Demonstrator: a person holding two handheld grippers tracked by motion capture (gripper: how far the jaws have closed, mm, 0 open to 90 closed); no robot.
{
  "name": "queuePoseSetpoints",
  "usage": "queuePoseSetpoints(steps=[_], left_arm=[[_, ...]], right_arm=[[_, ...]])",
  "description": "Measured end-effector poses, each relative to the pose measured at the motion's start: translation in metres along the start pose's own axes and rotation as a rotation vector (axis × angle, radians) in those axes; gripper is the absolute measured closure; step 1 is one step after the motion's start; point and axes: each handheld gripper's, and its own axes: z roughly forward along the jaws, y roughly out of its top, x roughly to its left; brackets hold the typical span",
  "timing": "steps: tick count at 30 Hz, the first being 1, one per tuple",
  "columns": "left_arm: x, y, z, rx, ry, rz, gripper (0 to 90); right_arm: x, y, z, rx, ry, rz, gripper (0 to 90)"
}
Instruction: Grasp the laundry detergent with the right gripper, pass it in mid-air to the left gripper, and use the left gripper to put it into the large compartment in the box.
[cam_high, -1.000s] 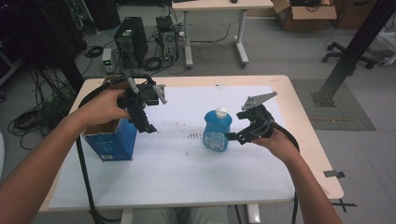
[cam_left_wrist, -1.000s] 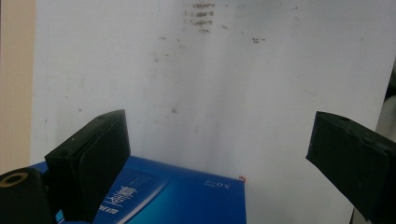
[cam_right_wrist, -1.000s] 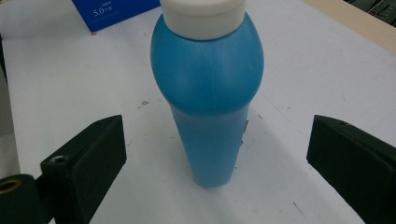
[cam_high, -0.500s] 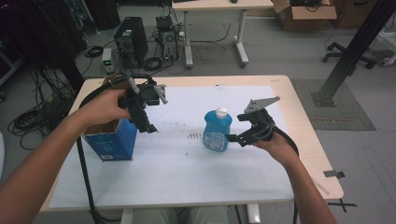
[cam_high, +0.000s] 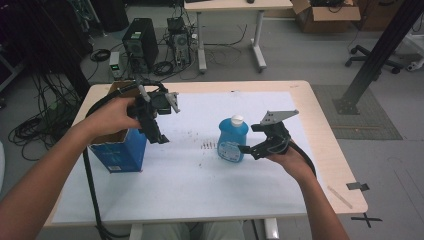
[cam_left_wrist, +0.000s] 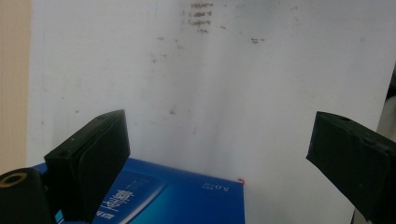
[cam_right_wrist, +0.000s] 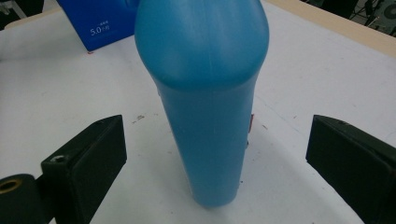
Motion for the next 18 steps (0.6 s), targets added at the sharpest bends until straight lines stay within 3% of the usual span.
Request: queuePoseSetpoints(steps=[18], left_arm=[[0.002,-0.001,-0.001,-0.004,0.002,-0.005,6.0]], right_arm=[[0.002,-0.003,0.024,-0.034,0.02,-0.001,5.2]])
